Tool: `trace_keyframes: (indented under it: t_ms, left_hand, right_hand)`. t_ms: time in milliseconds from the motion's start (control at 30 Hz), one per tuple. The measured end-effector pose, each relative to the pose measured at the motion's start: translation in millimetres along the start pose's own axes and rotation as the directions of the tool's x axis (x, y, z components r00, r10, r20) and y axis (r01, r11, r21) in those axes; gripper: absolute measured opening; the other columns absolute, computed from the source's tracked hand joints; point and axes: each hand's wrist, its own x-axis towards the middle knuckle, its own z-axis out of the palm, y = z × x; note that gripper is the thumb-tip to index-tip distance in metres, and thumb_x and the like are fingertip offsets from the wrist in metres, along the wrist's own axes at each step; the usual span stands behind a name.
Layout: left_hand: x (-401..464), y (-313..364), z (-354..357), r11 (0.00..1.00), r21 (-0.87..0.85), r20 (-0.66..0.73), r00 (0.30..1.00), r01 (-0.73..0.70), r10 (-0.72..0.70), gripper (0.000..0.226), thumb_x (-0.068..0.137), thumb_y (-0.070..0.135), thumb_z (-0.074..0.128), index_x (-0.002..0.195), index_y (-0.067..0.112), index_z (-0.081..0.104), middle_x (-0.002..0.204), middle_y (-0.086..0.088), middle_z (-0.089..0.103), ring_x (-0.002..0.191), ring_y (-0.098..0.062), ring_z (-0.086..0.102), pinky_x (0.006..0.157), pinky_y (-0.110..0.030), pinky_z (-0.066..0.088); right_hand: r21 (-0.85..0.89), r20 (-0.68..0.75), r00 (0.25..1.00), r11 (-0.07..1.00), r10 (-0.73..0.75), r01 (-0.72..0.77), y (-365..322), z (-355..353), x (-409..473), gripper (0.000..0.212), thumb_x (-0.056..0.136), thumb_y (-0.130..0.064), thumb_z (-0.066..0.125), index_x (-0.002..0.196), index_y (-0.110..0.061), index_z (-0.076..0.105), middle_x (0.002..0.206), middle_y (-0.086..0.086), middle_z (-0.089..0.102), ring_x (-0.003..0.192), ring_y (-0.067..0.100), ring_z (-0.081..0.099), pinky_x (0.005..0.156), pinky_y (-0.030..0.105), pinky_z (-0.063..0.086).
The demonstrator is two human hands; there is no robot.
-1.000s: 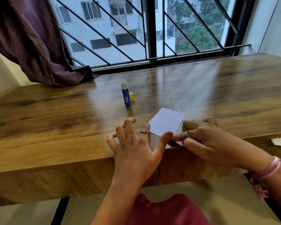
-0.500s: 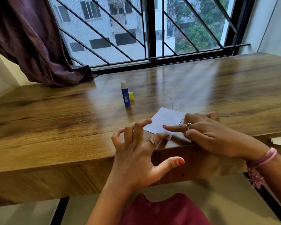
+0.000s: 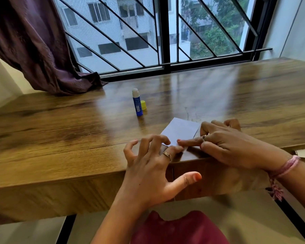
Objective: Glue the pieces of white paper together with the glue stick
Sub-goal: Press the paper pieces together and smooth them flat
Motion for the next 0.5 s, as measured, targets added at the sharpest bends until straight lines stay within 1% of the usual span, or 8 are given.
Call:
trace_keyframes:
  t_ms: [33,67,100,133,167,233,367,500]
  left_hand:
    - [-0.1,-0.1,0.0,1.0,0.0,-0.003,1.0,0.0,0.0,0.068,0.077,0.085,0.026,0.117,0.041,0.059,0.12,0.01,0.046,0.124,-0.013,0.039,0.102,-0.045,0.013]
    - [0.0,0.1,0.0,1.0,-0.001,-0.007,1.0,0.001,-0.001,0.068,0.078,0.085,0.025,0.117,0.041,0.059,0.119,0.01,0.047,0.123,-0.012,0.039,0.101,-0.044,0.013]
    - [-0.2,0.2,0.1,1.0,-0.003,-0.012,1.0,0.003,-0.003,0.068,0.078,0.085,0.025,0.116,0.041,0.06,0.118,0.011,0.047,0.122,-0.01,0.04,0.102,-0.045,0.014]
    - [-0.3,0.3,0.3,1.0,-0.01,-0.016,1.0,0.002,-0.002,0.068,0.078,0.085,0.025,0.115,0.041,0.06,0.116,0.012,0.047,0.12,-0.008,0.04,0.102,-0.045,0.014]
    - [-0.4,0.5,0.7,1.0,-0.016,-0.021,1.0,0.0,0.0,0.067,0.078,0.085,0.025,0.114,0.041,0.061,0.115,0.013,0.047,0.119,-0.007,0.04,0.102,-0.045,0.014]
    - [-0.2,0.7,1.5,1.0,-0.02,-0.03,1.0,-0.005,0.005,0.067,0.079,0.085,0.025,0.113,0.041,0.061,0.113,0.014,0.047,0.117,-0.005,0.039,0.102,-0.046,0.014]
    - [0.4,-0.1,2.5,1.0,-0.021,-0.04,0.999,-0.015,0.014,0.067,0.079,0.084,0.025,0.113,0.04,0.062,0.113,0.014,0.048,0.116,-0.006,0.04,0.101,-0.045,0.014]
    - [0.3,-0.8,2.9,1.0,-0.02,-0.039,0.999,-0.016,0.016,0.066,0.079,0.084,0.026,0.114,0.041,0.061,0.113,0.014,0.049,0.117,-0.008,0.04,0.1,-0.045,0.015]
  right_hand:
    - [0.003,0.003,1.0,1.0,0.012,-0.012,2.0,-0.3,1.0,0.047,0.088,-0.05,0.017,0.083,-0.04,0.063,0.087,-0.014,0.04,0.091,-0.006,0.035,0.088,0.034,0.026]
    - [0.001,0.008,0.999,1.0,0.031,-0.031,5.2,-2.1,2.6,0.049,0.086,-0.053,0.014,0.094,-0.05,0.062,0.086,-0.015,0.039,0.09,-0.006,0.035,0.087,0.034,0.025]
    - [-0.018,0.012,0.998,0.998,0.056,-0.056,10.4,-5.0,4.1,0.048,0.085,-0.055,0.01,0.107,-0.064,0.051,0.086,-0.017,0.038,0.088,-0.004,0.035,0.085,0.032,0.022]
    - [-0.047,0.006,0.996,0.995,0.085,-0.084,17.9,-8.0,6.0,0.044,0.086,-0.055,0.006,0.112,-0.074,0.036,0.085,-0.018,0.036,0.088,-0.003,0.036,0.081,0.031,0.018]
    - [-0.072,-0.014,0.994,0.991,0.112,-0.113,26.6,-10.6,7.6,0.04,0.086,-0.054,0.004,0.109,-0.079,0.027,0.084,-0.019,0.036,0.091,0.0,0.038,0.077,0.031,0.015]
    - [-0.086,-0.064,0.987,0.984,0.148,-0.153,41.1,-13.6,9.7,0.039,0.086,-0.053,0.002,0.102,-0.082,0.023,0.083,-0.018,0.038,0.094,0.003,0.041,0.072,0.032,0.012]
    - [-0.006,-0.109,0.982,0.988,0.153,-0.155,45.1,-10.9,11.8,0.041,0.076,-0.059,0.001,0.077,-0.09,0.029,0.082,-0.015,0.042,0.09,0.004,0.043,0.072,0.034,0.014]
    - [0.16,-0.11,0.977,0.973,0.182,-0.164,44.1,-8.4,14.5,0.043,0.081,-0.055,0.01,0.073,-0.08,0.043,0.082,-0.011,0.046,0.088,0.005,0.045,0.085,0.04,0.027]
